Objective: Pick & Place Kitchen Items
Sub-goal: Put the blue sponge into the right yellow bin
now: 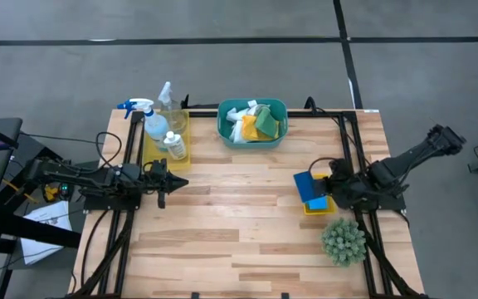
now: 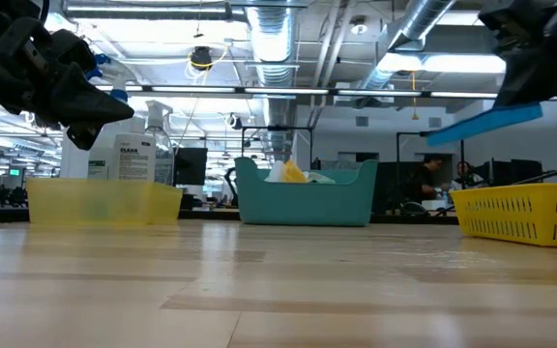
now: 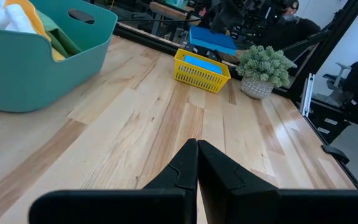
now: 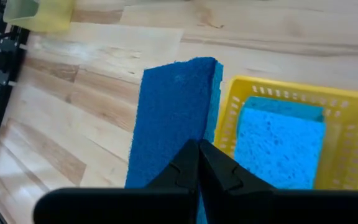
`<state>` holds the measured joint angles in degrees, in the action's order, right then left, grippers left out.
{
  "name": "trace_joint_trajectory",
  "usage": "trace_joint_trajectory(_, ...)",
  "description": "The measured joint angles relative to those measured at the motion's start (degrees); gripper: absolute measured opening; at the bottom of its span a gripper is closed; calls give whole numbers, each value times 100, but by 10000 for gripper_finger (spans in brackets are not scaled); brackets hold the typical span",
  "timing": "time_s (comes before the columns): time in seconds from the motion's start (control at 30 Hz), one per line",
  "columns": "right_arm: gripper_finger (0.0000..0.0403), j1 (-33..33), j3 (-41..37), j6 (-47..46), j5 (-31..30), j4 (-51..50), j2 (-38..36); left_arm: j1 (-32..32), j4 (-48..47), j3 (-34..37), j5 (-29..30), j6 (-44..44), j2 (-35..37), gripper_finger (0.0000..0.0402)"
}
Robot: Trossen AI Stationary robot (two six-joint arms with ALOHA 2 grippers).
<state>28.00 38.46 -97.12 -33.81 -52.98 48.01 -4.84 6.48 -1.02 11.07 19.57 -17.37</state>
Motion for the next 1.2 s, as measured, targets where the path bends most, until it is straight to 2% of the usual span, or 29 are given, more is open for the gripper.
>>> trace_joint_trajectory(0.23, 0, -437, 0, 685, 286, 309, 0, -2, 0, 0, -1, 0, 0, 3)
trace_joint_trajectory(0.43, 0, -611, -45, 910, 381, 533, -2, -1, 0, 0, 0, 0, 0, 3)
trace_joint_trajectory(0.77, 0, -864, -964, 1030, 684, 1816, 0, -1, 0, 0, -2, 0, 0, 3)
trace_joint_trajectory(1.03, 0, -797, -1222, 917, 836, 2189, 0, -2, 0, 0, -2, 0, 0, 3)
trace_joint_trajectory(1.2, 0, -429, -1222, 592, 493, 2167, 0, -1, 0, 0, 0, 0, 0, 3)
